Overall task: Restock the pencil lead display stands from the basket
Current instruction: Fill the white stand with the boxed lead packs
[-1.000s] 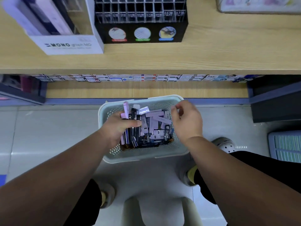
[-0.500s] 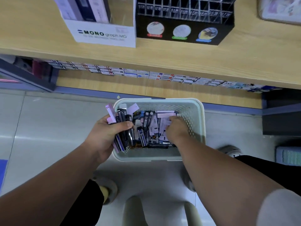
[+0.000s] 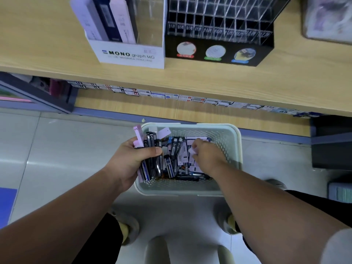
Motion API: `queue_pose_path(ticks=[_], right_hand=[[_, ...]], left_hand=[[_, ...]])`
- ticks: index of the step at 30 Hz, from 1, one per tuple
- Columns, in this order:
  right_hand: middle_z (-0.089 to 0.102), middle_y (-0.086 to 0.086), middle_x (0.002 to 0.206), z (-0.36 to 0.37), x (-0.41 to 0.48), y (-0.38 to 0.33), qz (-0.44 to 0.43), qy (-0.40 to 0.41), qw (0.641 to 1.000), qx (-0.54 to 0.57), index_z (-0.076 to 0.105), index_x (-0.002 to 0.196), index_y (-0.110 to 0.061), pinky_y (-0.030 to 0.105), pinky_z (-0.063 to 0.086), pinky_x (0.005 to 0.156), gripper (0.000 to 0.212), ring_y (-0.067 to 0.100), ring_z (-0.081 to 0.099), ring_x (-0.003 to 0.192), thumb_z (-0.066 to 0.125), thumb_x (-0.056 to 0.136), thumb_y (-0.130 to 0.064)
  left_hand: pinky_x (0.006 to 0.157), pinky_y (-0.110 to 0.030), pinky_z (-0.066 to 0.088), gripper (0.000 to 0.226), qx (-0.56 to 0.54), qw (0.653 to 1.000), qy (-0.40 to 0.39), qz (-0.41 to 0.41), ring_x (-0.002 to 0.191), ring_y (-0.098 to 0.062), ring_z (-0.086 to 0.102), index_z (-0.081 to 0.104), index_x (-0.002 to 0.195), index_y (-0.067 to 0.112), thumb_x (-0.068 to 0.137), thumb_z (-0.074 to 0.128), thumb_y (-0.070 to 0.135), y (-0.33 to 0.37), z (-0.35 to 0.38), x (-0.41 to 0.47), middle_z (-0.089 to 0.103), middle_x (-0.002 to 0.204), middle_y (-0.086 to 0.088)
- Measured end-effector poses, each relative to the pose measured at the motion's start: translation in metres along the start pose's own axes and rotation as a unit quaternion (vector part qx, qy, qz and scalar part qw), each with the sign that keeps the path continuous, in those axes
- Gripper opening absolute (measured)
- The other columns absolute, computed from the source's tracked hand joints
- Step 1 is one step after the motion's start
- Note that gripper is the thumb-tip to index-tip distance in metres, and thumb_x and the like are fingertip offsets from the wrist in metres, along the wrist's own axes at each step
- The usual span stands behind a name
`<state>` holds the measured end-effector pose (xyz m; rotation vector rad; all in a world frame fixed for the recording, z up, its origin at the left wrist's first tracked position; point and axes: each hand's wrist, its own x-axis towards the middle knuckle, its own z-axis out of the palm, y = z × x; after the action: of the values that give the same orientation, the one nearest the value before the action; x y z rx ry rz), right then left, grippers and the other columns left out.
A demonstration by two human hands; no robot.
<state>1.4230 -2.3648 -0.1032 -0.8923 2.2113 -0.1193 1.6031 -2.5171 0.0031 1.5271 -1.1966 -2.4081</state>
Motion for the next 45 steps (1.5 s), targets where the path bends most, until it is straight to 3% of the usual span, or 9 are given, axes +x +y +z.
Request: queue_pose_path(ticks=[3, 13, 17, 24, 27, 31, 36, 39, 45], right_hand=[[0.069, 0.008, 0.118, -0.025, -0.017, -0.012, -0.03, -0.015, 0.998, 0.055, 0.053, 0.135, -0.022, 0.03, 0.052, 0.069, 0.039, 0.023, 0.064, 0.083, 0.062, 0.098, -0.016], [0.063, 0.01, 0.088, -0.155, -0.108, -0.08, -0.146, 0.033, 0.965, 0.217, 0.062, 0.108, -0.02, 0.028, 0.043, 0.058, 0.021, 0.018, 0.054, 0.063, 0.074, 0.091, -0.016], [0.069, 0.013, 0.086, -0.201, -0.139, -0.1, -0.176, 0.111, 0.94, 0.271, 0.061, 0.094, -0.03, 0.047, 0.056, 0.067, 0.021, 0.033, 0.068, 0.074, 0.076, 0.088, -0.016], [0.069, 0.011, 0.08, -0.265, -0.161, -0.125, -0.209, 0.215, 0.904, 0.306, 0.063, 0.095, -0.026, 0.032, 0.054, 0.065, 0.021, 0.009, 0.061, 0.061, 0.075, 0.09, -0.011], [0.069, 0.007, 0.085, -0.277, -0.149, -0.138, -0.205, 0.24, 0.9, 0.302, 0.062, 0.096, -0.03, 0.035, 0.058, 0.069, 0.024, 0.017, 0.063, 0.066, 0.075, 0.09, -0.011], [0.066, 0.005, 0.09, -0.29, -0.125, -0.162, -0.214, 0.274, 0.892, 0.29, 0.062, 0.094, -0.037, 0.041, 0.061, 0.071, 0.026, 0.031, 0.067, 0.078, 0.075, 0.091, -0.014], [0.068, 0.006, 0.091, -0.319, -0.091, -0.198, -0.234, 0.309, 0.875, 0.289, 0.062, 0.1, -0.03, 0.049, 0.059, 0.076, 0.019, 0.032, 0.069, 0.082, 0.072, 0.093, -0.016], [0.067, 0.014, 0.093, -0.338, -0.075, -0.219, -0.242, 0.336, 0.858, 0.305, 0.061, 0.096, -0.031, 0.031, 0.059, 0.071, 0.023, 0.035, 0.067, 0.083, 0.07, 0.094, -0.01], [0.067, 0.005, 0.09, -0.356, -0.055, -0.226, -0.248, 0.391, 0.845, 0.268, 0.061, 0.096, -0.037, 0.035, 0.06, 0.075, 0.028, 0.024, 0.069, 0.077, 0.071, 0.093, -0.011]], left_hand=[[0.072, -0.038, 0.057, 0.025, 0.011, 1.0, -0.008, 0.017, 0.072, -0.03, 0.07, 0.068, 0.09, 0.004, 0.068, 0.077, 0.0, 0.016, 0.013, -0.017, 0.071, 0.081, -0.015], [0.058, -0.036, 0.057, 0.03, -0.015, 0.989, -0.034, 0.14, 0.063, -0.026, 0.067, 0.066, 0.093, 0.005, 0.065, 0.074, 0.012, 0.104, 0.037, -0.129, 0.067, 0.079, -0.015], [0.07, -0.045, 0.06, 0.05, -0.038, 0.98, -0.013, 0.196, 0.075, -0.03, 0.069, 0.063, 0.114, 0.003, 0.068, 0.078, 0.013, 0.141, 0.046, -0.157, 0.07, 0.091, -0.016], [0.089, -0.047, 0.055, 0.033, -0.163, 0.962, -0.01, 0.218, 0.086, -0.028, 0.068, 0.065, 0.113, 0.008, 0.082, 0.076, 0.012, 0.182, 0.05, -0.144, 0.071, 0.101, -0.013], [0.086, -0.038, 0.058, 0.024, -0.226, 0.952, -0.035, 0.204, 0.082, -0.024, 0.072, 0.063, 0.11, 0.01, 0.087, 0.071, 0.012, 0.198, 0.041, -0.126, 0.075, 0.093, -0.011], [0.102, -0.055, 0.047, 0.034, -0.257, 0.941, -0.087, 0.203, 0.086, -0.03, 0.069, 0.066, 0.106, 0.011, 0.075, 0.08, 0.011, 0.22, 0.025, -0.101, 0.071, 0.098, -0.015], [0.081, -0.044, 0.059, 0.036, -0.233, 0.944, -0.095, 0.215, 0.076, -0.029, 0.07, 0.066, 0.098, 0.008, 0.065, 0.076, 0.019, 0.228, 0.03, -0.09, 0.07, 0.086, -0.014], [0.067, -0.034, 0.061, 0.036, -0.213, 0.945, -0.116, 0.221, 0.072, -0.023, 0.07, 0.065, 0.098, 0.008, 0.064, 0.074, 0.019, 0.229, 0.034, -0.089, 0.071, 0.082, -0.011], [0.066, -0.035, 0.06, 0.04, -0.208, 0.948, -0.092, 0.224, 0.073, -0.024, 0.07, 0.066, 0.1, 0.011, 0.063, 0.075, 0.022, 0.233, 0.028, -0.081, 0.071, 0.087, -0.011]])
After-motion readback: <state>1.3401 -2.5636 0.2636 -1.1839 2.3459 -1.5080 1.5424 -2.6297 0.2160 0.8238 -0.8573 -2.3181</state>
